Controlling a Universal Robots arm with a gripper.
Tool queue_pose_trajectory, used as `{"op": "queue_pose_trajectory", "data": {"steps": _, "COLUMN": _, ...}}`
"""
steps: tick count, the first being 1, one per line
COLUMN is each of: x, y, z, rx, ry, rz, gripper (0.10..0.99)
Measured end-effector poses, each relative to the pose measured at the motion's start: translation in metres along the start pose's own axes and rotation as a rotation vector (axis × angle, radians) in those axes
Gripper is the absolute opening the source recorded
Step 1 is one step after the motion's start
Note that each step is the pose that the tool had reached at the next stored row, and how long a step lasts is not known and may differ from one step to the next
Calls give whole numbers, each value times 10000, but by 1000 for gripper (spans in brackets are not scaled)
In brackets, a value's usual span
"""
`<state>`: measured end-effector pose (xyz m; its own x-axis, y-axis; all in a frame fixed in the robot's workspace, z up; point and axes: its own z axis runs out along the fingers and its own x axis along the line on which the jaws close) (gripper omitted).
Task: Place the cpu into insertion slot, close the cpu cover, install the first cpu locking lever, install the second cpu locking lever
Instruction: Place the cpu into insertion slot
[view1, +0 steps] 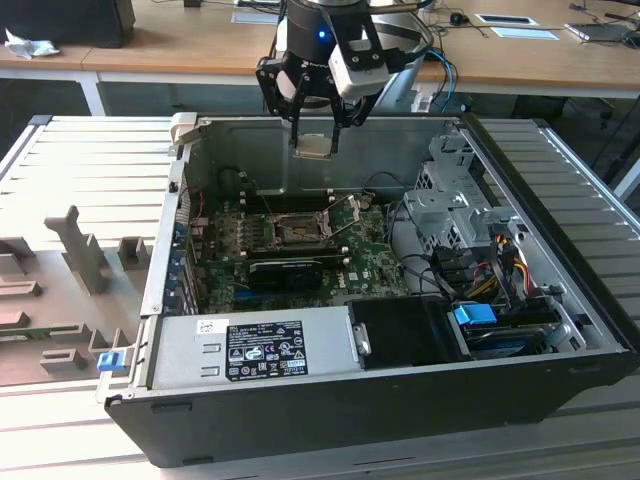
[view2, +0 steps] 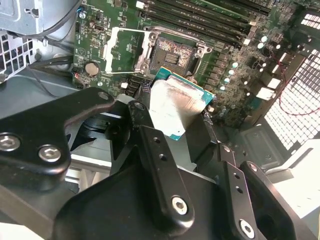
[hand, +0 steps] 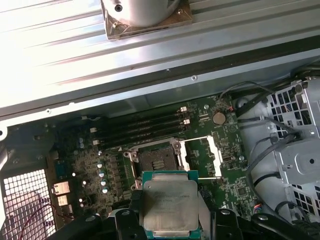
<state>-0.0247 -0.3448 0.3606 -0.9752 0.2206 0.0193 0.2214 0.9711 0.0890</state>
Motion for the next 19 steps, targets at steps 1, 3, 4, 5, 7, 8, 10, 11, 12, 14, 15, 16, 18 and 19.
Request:
{"op": "queue_pose_trajectory", "data": {"steps": 1, "x": 0, "y": 0, "z": 0, "rx": -1, "ry": -3, "rz": 23, "gripper": 525}}
{"op": "queue_pose_trajectory", "data": {"steps": 3, "x": 0, "y": 0, "z": 1, "rx": -2, "ry": -7, "rz": 72, "gripper": 525}}
{"op": "queue_pose_trajectory", "data": {"steps": 4, "x": 0, "y": 0, "z": 1, "rx": -3, "ry": -10, "rz": 112, "gripper": 525}}
{"op": "queue_pose_trajectory", "data": {"steps": 5, "x": 0, "y": 0, "z": 2, "rx": -4, "ry": -16, "rz": 172, "gripper": 525}}
{"op": "queue_pose_trajectory", "data": {"steps": 7, "x": 0, "y": 0, "z": 3, "rx": -5, "ry": -20, "rz": 223, "gripper": 525}}
{"op": "queue_pose_trajectory", "data": {"steps": 8, "x": 0, "y": 0, "z": 3, "rx": -5, "ry": -23, "rz": 252, "gripper": 525}}
{"op": "queue_pose_trajectory", "data": {"steps": 10, "x": 0, "y": 0, "z": 3, "rx": -7, "ry": -29, "rz": 321, "gripper": 525}}
{"op": "queue_pose_trajectory", "data": {"steps": 11, "x": 0, "y": 0, "z": 3, "rx": -7, "ry": -32, "rz": 355, "gripper": 525}}
{"op": "queue_pose_trajectory", "data": {"steps": 12, "x": 0, "y": 0, "z": 4, "rx": -8, "ry": -34, "rz": 377, "gripper": 525}}
{"op": "queue_pose_trajectory", "data": {"steps": 14, "x": 0, "y": 0, "z": 4, "rx": -9, "ry": -40, "rz": 447, "gripper": 525}}
{"op": "queue_pose_trajectory", "data": {"steps": 15, "x": 0, "y": -1, "z": 4, "rx": -9, "ry": -42, "rz": 466, "gripper": 525}}
{"op": "queue_pose_trajectory", "data": {"steps": 16, "x": 0, "y": 0, "z": 5, "rx": -10, "ry": -44, "rz": 495, "gripper": 525}}
{"op": "queue_pose_trajectory", "data": {"steps": 18, "x": 0, "y": -1, "z": 5, "rx": -12, "ry": -51, "rz": 567, "gripper": 525}}
{"op": "queue_pose_trajectory", "data": {"steps": 19, "x": 0, "y": -1, "z": 5, "rx": -12, "ry": -54, "rz": 599, "gripper": 525}}
